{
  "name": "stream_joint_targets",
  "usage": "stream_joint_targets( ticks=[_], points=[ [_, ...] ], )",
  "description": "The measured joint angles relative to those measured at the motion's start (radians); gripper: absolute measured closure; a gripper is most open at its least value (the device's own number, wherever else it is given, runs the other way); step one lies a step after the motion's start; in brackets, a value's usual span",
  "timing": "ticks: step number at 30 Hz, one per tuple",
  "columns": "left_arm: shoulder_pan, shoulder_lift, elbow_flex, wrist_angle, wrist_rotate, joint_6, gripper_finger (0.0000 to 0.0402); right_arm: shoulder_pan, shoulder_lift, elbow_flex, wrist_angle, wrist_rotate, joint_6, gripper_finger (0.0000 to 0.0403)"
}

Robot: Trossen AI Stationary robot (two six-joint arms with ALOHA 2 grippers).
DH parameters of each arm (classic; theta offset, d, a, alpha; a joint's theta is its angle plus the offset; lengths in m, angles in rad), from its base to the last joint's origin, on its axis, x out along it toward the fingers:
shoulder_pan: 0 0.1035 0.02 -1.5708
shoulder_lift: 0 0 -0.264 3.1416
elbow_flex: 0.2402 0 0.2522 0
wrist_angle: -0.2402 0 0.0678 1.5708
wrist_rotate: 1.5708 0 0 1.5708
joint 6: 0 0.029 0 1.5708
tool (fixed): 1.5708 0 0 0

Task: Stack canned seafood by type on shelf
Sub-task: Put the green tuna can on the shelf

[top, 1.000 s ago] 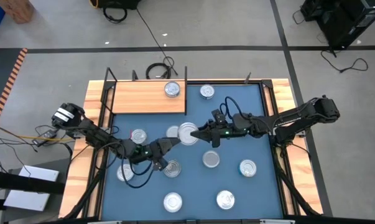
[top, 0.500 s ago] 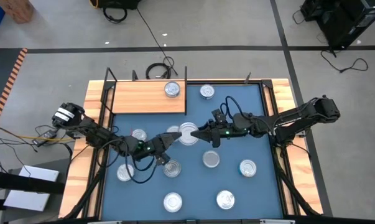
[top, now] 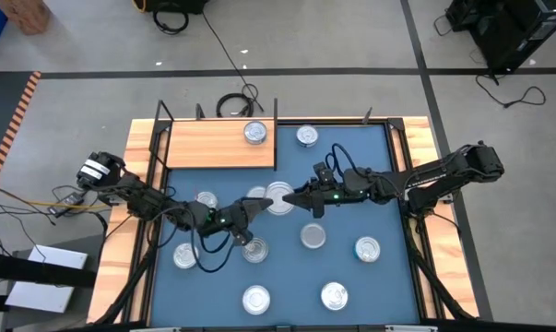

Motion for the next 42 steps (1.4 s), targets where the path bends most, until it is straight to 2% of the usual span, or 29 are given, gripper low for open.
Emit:
stream_joint_targets(
  ticks=[2, 5, 13, 18, 32, 38, 42],
  points=[
    [0.000, 0.000, 0.000, -0.006, -0.009, 0.014, 0.0248, 0.000, 0.000, 0.000, -0.006, 0.003, 0.007, 0.0263],
    [0.000, 0.001, 0.000, -0.006, -0.024, 0.012, 0.0248, 0.000, 0.000, 0.000, -0.014, 0.003, -0.002, 0.0257],
    [-0.020, 0.002, -0.002, 0.029, -0.111, -0.037, 0.0256, 0.000, -0.003, 0.002, -0.015, -0.016, -0.128, 0.0179],
    [-0.033, 0.002, -0.002, 0.077, -0.200, -0.052, 0.0256, -0.007, -0.029, 0.002, -0.032, -0.016, -0.186, 0.0155],
    [0.033, -0.037, -0.010, 0.071, -0.449, -0.255, 0.0256, -0.016, -0.181, 0.004, -0.127, 0.013, -0.306, 0.0154],
    [0.079, -0.118, -0.022, 0.077, -0.431, -0.313, 0.0256, -0.011, -0.208, 0.002, -0.174, 0.023, -0.328, 0.0154],
    [0.116, -0.177, -0.055, 0.051, -0.419, -0.424, 0.0256, -0.011, -0.205, 0.003, -0.184, 0.025, -0.334, 0.0154]
  ],
)
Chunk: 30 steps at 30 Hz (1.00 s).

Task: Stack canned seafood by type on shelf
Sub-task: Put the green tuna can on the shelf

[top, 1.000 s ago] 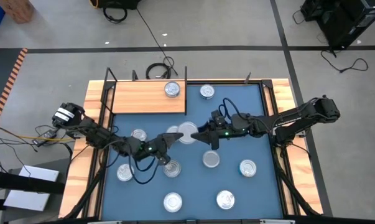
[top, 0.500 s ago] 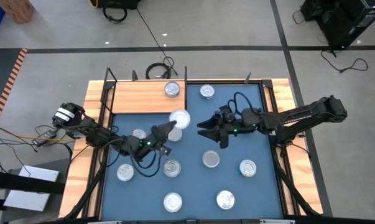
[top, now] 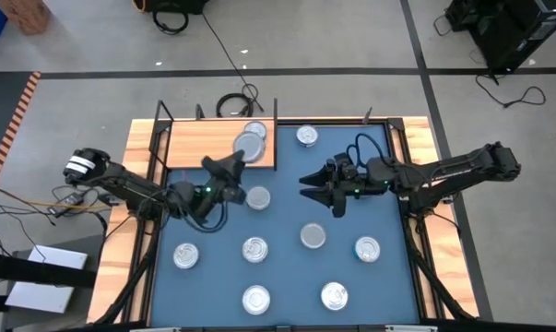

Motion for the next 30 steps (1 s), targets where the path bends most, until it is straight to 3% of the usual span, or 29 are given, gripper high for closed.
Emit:
stream_joint_targets(
  ticks=[7, 11, 20, 30],
  points=[
    [0.090, -0.100, -0.073, -0.182, 0.085, -0.256, 0.0256, 0.000, 0.004, -0.001, -0.009, 0.000, -0.009, 0.0154],
    [0.148, -0.165, -0.086, -0.358, 0.085, -0.363, 0.0256, 0.000, 0.004, -0.001, -0.009, 0.000, -0.010, 0.0154],
    [0.320, -0.213, -0.086, -0.653, -0.031, -0.564, 0.0256, 0.000, 0.004, -0.001, -0.011, 0.000, -0.020, 0.0155],
    [0.454, -0.207, -0.085, -0.988, -0.045, -0.916, 0.0256, 0.000, 0.004, -0.001, -0.015, 0.000, -0.038, 0.0155]
  ],
)
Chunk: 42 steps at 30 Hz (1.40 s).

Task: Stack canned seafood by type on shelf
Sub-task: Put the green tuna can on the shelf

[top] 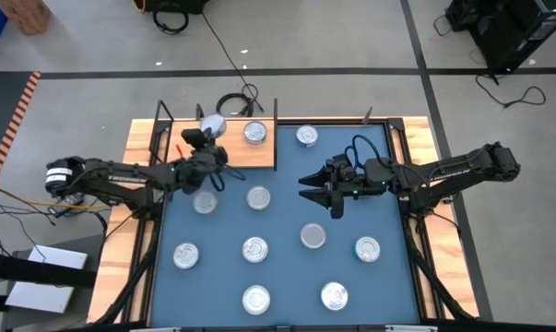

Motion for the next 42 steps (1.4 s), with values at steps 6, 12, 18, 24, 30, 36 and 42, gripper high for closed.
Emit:
stream_joint_targets(
  ticks=[6, 12, 18, 24, 30, 36, 42],
  points=[
    [0.088, 0.002, 0.065, -0.323, 0.100, -0.320, 0.0256, 0.000, 0.000, 0.000, -0.005, 0.000, -0.002, 0.0155],
    [0.161, 0.042, 0.088, -0.412, 0.098, -0.412, 0.0256, 0.000, 0.000, 0.000, -0.005, 0.000, -0.008, 0.0155],
    [0.221, 0.117, 0.090, -0.433, 0.097, -0.414, 0.0256, 0.000, 0.000, 0.000, -0.008, 0.000, -0.014, 0.0155],
    [0.273, 0.173, 0.090, -0.446, 0.115, -0.417, 0.0256, 0.000, 0.001, 0.000, -0.011, 0.000, -0.014, 0.0155],
    [0.316, 0.179, 0.091, -0.511, 0.194, -0.465, 0.0256, 0.000, 0.001, 0.000, -0.011, 0.000, -0.012, 0.0155],
    [0.330, 0.179, 0.125, -0.648, 0.246, -0.586, 0.0256, 0.000, 0.001, 0.000, -0.011, 0.000, -0.012, 0.0155],
    [0.330, 0.179, 0.143, -0.680, 0.267, -0.607, 0.0235, 0.000, 0.001, 0.000, -0.012, 0.000, -0.012, 0.0155]
  ],
)
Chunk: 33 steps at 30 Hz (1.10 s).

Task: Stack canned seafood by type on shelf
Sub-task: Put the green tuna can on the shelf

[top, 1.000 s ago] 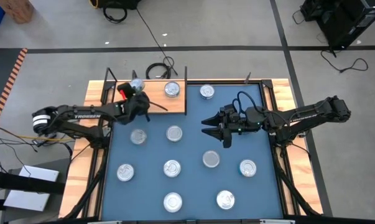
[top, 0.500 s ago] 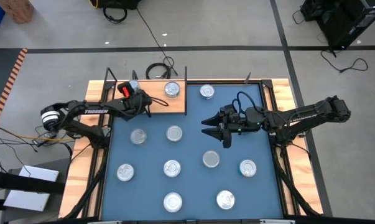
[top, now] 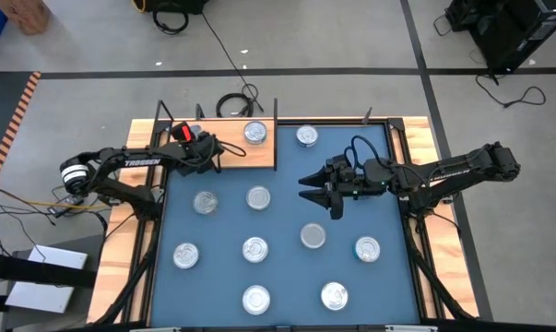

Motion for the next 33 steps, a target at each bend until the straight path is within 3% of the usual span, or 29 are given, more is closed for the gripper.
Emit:
stream_joint_targets(
  ticks=[6, 21, 24, 29, 33],
  points=[
    [-0.001, 0.000, 0.000, -0.001, -0.003, -0.008, 0.0182, 0.000, 0.000, 0.000, 0.000, 0.000, -0.001, 0.0155],
    [-0.001, 0.000, 0.000, 0.078, 0.026, -0.027, 0.0136, 0.000, 0.000, 0.000, -0.001, -0.006, -0.002, 0.0155],
    [-0.001, 0.000, 0.000, 0.092, 0.102, -0.010, 0.0134, 0.000, 0.000, 0.000, 0.000, -0.011, -0.002, 0.0155],
    [-0.001, 0.000, 0.007, 0.072, 0.108, -0.036, 0.0146, 0.000, 0.000, 0.000, -0.001, -0.011, -0.002, 0.0155],
    [-0.001, 0.000, 0.061, -0.022, 0.109, -0.056, 0.0180, 0.000, 0.000, 0.000, -0.001, -0.011, -0.002, 0.0157]
  ],
)
